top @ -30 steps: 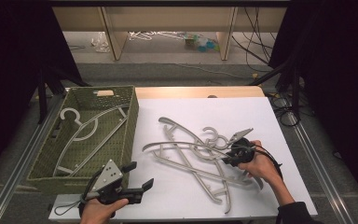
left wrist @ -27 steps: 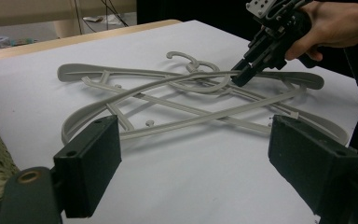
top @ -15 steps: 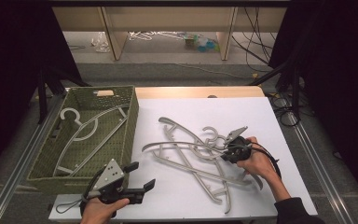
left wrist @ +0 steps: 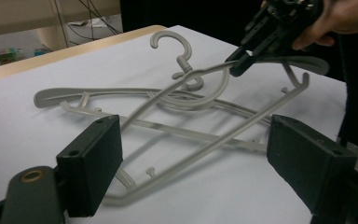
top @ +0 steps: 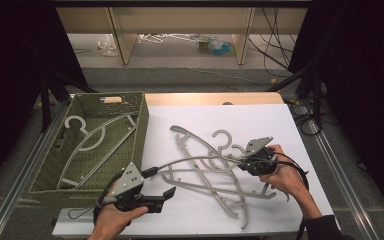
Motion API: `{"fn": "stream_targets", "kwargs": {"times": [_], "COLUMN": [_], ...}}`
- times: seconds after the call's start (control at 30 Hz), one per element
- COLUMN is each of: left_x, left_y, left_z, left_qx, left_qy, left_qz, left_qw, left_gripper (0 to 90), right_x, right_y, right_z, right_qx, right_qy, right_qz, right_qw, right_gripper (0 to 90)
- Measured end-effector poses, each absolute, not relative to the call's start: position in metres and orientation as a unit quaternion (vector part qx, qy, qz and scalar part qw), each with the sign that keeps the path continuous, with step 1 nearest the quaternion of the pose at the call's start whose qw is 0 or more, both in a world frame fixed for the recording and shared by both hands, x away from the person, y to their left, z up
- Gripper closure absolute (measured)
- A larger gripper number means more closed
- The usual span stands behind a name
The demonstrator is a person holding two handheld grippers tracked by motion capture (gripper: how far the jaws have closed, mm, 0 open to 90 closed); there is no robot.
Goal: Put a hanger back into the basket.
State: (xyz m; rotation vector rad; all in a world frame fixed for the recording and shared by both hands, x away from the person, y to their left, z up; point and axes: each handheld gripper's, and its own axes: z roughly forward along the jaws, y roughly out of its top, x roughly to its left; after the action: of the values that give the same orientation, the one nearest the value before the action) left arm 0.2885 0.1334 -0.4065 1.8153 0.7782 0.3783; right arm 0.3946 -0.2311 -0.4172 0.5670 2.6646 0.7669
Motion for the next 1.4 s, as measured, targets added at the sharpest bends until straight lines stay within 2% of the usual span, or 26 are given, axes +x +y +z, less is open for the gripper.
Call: {"fn": "stream_targets", "kwargs": {"times": [0.17, 0.23, 0.4, 0.5, 0.63, 0.93, 1.03, 1.1, 1.13, 1.23, 1.4], "left_x": [0.311, 0.324, 0.347, 0.355, 0.367, 0.377, 0.375, 0.374, 0.373, 0.373, 0.371], "left_y": [0.114, 0.101, 0.08, 0.075, 0.066, 0.052, 0.05, 0.049, 0.048, 0.049, 0.052], "left_z": [-0.405, -0.41, -0.415, -0.416, -0.417, -0.422, -0.423, -0.423, -0.423, -0.423, -0.423], "left_qx": [0.799, 0.805, 0.813, 0.815, 0.819, 0.839, 0.844, 0.848, 0.848, 0.853, 0.861], "left_qy": [0.32, 0.321, 0.32, 0.315, 0.309, 0.282, 0.266, 0.252, 0.251, 0.235, 0.21], "left_qz": [0.126, 0.12, 0.086, 0.084, 0.041, 0.011, -0.002, -0.013, -0.016, -0.016, -0.03], "left_qw": [0.494, 0.484, 0.479, 0.479, 0.481, 0.466, 0.465, 0.467, 0.467, 0.466, 0.461], "left_gripper": [18.1, 21.9, 27.8, 30.7, 34.8, 42.2, 47.6, 55.5, 55.5, 65.8, 72.1], "right_x": [0.384, 0.376, 0.368, 0.365, 0.358, 0.351, 0.349, 0.347, 0.347, 0.346, 0.344], "right_y": [-0.23, -0.23, -0.228, -0.227, -0.225, -0.221, -0.218, -0.215, -0.215, -0.214, -0.213], "right_z": [-0.409, -0.405, -0.395, -0.393, -0.386, -0.381, -0.381, -0.381, -0.381, -0.38, -0.38], "right_qx": [0.181, 0.172, 0.16, 0.152, 0.135, 0.113, 0.102, 0.097, 0.097, 0.087, 0.069], "right_qy": [0.93, 0.933, 0.933, 0.933, 0.936, 0.94, 0.941, 0.941, 0.941, 0.942, 0.944], "right_qz": [0.279, 0.276, 0.282, 0.284, 0.283, 0.283, 0.287, 0.287, 0.287, 0.286, 0.285], "right_qw": [0.157, 0.156, 0.159, 0.16, 0.159, 0.154, 0.149, 0.151, 0.151, 0.151, 0.147], "right_gripper": [81.5, 81.5, 81.5, 81.5, 81.4, 81.5, 81.5, 81.4, 81.4, 81.4, 81.3]}}
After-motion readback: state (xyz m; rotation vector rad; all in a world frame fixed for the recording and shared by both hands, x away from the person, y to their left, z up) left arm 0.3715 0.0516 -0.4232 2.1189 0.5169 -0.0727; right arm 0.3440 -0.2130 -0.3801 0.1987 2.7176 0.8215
